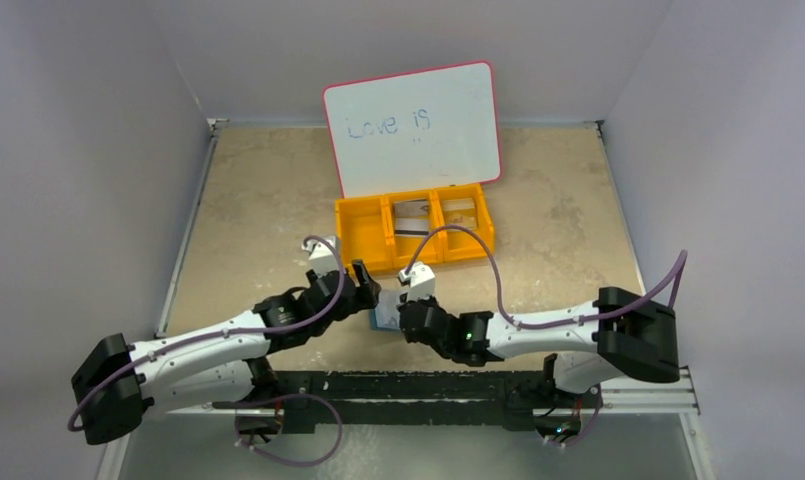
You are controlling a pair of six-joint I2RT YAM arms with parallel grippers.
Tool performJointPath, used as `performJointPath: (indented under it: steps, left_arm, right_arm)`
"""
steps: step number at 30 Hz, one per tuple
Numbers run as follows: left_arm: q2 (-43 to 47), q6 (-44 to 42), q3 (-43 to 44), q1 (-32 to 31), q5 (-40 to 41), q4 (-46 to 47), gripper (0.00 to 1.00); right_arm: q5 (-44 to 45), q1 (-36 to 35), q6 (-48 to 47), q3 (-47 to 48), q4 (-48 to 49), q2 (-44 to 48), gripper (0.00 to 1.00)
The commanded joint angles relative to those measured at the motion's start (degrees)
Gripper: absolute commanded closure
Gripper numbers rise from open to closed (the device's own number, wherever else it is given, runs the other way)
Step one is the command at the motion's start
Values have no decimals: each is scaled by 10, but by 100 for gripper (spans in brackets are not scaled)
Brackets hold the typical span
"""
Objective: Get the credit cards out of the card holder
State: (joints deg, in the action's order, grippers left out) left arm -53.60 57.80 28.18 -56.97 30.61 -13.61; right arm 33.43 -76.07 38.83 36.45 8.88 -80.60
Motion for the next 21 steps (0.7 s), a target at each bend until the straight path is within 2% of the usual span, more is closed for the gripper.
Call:
performJointPath:
  steps: [1,7,14,18,21]
  left_arm:
    - [-16,35,-17,3,-40,61,26]
    - [-30,86,-63,5,-55,112,29]
    - [-54,135,-107,6,-91,200,38]
    - [-61,152,-139,8,-109,271,48]
    - [-75,152,-140,9,-114,287,56]
  right_arm:
    - [16,2,33,-12,36,24,100]
    - [21,2,56,-25,39,28,100]
    - [19,2,61,-26,46,26,100]
    - [20,1,66,-23,44,22,100]
    - [22,2,72,-22,41,20,100]
